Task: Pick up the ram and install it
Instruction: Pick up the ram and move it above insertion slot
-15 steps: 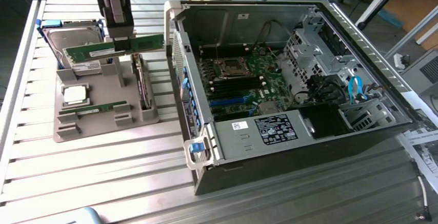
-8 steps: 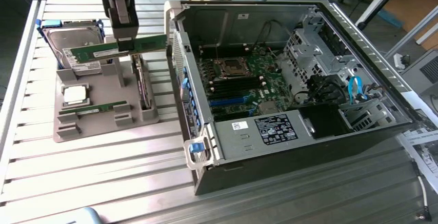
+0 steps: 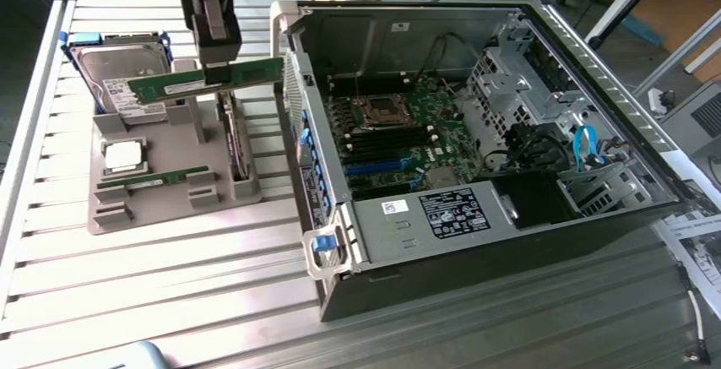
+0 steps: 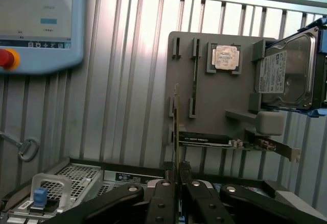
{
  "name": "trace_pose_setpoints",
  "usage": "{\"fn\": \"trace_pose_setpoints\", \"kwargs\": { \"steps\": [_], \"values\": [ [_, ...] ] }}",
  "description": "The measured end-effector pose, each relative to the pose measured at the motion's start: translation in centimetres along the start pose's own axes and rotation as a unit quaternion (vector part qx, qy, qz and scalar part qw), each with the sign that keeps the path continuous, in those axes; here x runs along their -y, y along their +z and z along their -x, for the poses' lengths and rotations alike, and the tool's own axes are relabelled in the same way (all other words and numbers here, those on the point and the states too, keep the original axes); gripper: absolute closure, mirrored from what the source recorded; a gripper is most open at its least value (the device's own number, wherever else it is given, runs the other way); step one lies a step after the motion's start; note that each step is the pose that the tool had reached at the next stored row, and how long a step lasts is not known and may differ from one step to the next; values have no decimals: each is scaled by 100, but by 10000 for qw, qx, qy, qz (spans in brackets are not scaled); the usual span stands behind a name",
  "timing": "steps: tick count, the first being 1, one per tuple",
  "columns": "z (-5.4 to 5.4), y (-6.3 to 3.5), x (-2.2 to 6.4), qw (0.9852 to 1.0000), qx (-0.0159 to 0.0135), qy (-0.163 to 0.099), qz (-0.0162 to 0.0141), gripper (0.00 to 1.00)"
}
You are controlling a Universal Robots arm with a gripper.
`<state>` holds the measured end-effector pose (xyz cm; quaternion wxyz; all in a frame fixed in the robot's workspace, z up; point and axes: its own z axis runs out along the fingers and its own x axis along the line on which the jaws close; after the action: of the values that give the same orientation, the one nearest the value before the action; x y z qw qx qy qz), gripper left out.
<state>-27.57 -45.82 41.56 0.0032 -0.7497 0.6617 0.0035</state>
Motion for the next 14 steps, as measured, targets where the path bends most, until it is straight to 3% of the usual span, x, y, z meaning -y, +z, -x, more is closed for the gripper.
{"fn": "trace_pose_setpoints", "kwargs": {
  "steps": [14],
  "values": [
    [-13,19,107,10000,0,0,0,86]
  ]
}}
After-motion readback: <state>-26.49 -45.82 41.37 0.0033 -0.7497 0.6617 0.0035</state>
